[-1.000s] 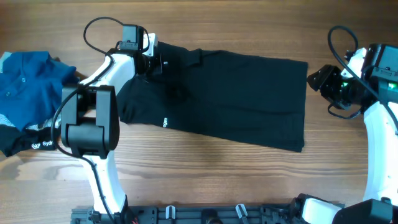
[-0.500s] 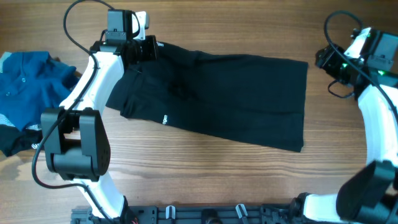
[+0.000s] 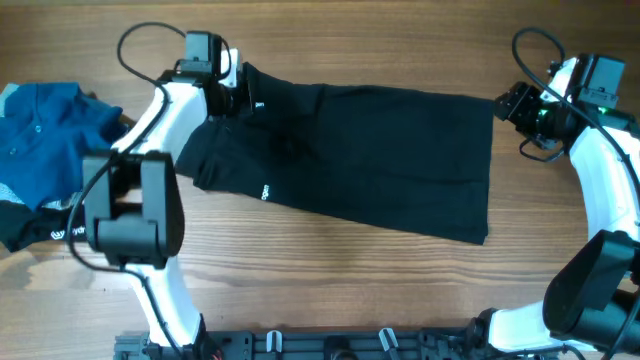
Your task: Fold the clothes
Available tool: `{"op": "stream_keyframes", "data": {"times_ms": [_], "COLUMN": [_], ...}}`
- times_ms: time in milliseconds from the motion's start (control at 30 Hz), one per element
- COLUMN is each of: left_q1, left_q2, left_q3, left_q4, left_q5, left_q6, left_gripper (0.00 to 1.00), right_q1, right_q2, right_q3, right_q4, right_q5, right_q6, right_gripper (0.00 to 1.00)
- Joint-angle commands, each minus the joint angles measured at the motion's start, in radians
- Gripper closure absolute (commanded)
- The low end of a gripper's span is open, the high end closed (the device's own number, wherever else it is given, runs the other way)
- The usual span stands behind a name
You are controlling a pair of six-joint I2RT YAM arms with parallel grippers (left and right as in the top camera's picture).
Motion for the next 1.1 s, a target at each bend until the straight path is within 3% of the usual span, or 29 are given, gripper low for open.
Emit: {"op": "stream_keyframes", "data": {"times_ms": [0, 133, 233, 300, 433, 600, 767, 1067], "left_q1": [0.001, -0.001, 0.0, 0.0, 0.024, 0.079, 0.109, 0.108], "left_q2": [0.048, 0.06, 0.059, 0.059, 0.019, -0.135, -0.234, -0.235], "left_q3": [0.013, 0.013, 0.013, 0.013, 0.021, 0.023, 0.023, 0.023], "left_q4": [0.023, 0.034, 0.058, 0.07, 0.075, 0.031, -0.031, -0.074], "left_q5": [-0.014, 0.024, 0.138, 0.152, 0.194, 0.237, 0.234, 0.234], "left_q6": [-0.002, -0.002, -0.002, -0.002, -0.003, -0.052, -0.074, -0.074], "left_gripper": [0.63, 0.64, 0.89, 0.96, 0.96, 0.96, 0.96, 0.96], "right_q1": [-0.003, -0.003, -0.003, -0.003, -0.003, -0.003, -0.003, -0.002], "right_q2": [0.011, 0.011, 0.011, 0.011, 0.011, 0.036, 0.2, 0.433], "right_q3": [0.006, 0.006, 0.006, 0.006, 0.006, 0.006, 0.006, 0.007], "right_q4": [-0.014, -0.02, -0.03, -0.03, -0.02, 0.137, 0.28, 0.459], "right_q5": [-0.019, -0.019, -0.019, -0.018, -0.018, 0.02, 0.019, -0.067], "right_q6": [-0.017, -0.017, -0.017, -0.017, -0.018, -0.021, -0.019, 0.017], "right_gripper": [0.29, 0.29, 0.3, 0.3, 0.3, 0.31, 0.33, 0.38]}}
